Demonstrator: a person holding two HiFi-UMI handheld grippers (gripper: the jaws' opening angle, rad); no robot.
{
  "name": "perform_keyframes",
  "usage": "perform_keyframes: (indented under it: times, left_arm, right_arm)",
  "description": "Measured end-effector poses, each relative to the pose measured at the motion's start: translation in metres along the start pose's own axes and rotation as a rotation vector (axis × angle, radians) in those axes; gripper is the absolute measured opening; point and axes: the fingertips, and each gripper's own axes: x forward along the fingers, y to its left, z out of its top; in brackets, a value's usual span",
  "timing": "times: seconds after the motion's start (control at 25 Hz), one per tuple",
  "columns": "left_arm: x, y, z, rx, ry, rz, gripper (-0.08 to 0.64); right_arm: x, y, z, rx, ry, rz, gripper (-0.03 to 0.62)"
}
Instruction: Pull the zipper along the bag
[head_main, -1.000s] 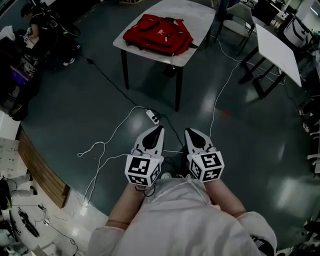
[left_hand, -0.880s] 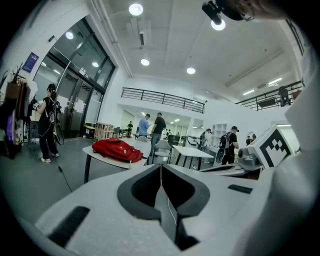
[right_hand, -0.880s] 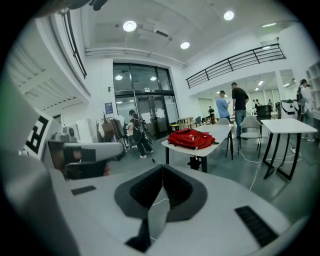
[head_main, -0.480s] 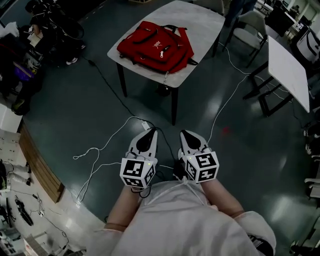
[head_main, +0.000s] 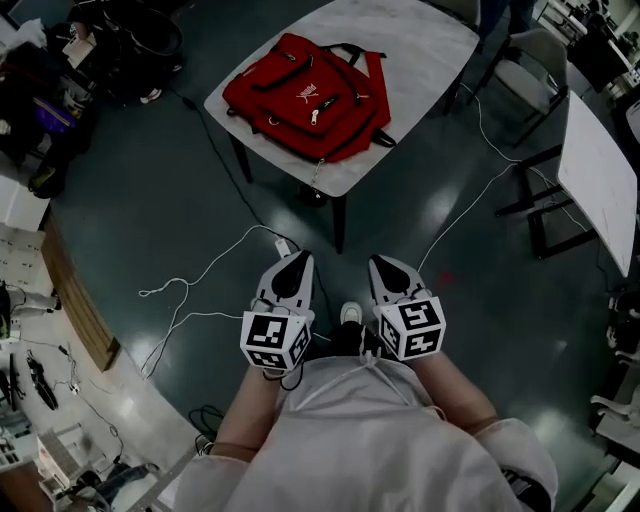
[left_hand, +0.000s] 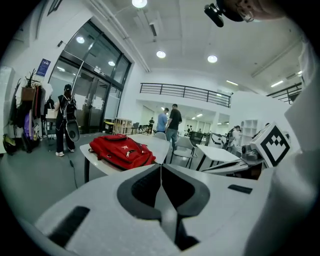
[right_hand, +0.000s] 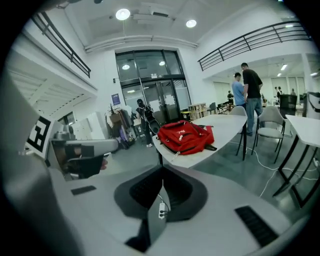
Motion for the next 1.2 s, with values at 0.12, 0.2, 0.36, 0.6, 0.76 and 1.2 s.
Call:
perform_keyframes:
  times: [0.12, 0.2, 0.36, 0.6, 0.76, 1.2]
  left_arm:
    - [0.009, 0.004, -0.010, -0.014, 0.036, 0.020, 0.025]
    - [0.014, 0.011, -0.017, -0.027, 0.055, 0.035, 0.025]
    - [0.030, 0.030, -0.022, -0.038, 0.075, 0.034, 0.025]
    - [0.073, 0.072, -0.006, -0.039, 0.072, -0.034, 0.025]
    - [0.104, 0.120, 0.014, -0.041, 0.076, -0.083, 0.025]
    - [0.165, 0.207, 0.013, -0.066, 0.198, -0.178, 0.025]
  right_arm:
    - [0.013, -0.007, -0.010, 0.012, 0.041, 0.026, 0.028]
    - [0.023, -0.005, -0.017, 0.018, 0.066, 0.047, 0.028]
    - [0.049, -0.004, -0.020, 0.022, 0.100, 0.061, 0.028]
    - [0.092, -0.010, 0.006, 0.035, 0.088, -0.003, 0.028]
    - [0.127, -0.007, 0.031, 0.031, 0.085, -0.056, 0.028]
    - [0.210, -0.032, 0.052, 0.111, 0.171, -0.232, 0.028]
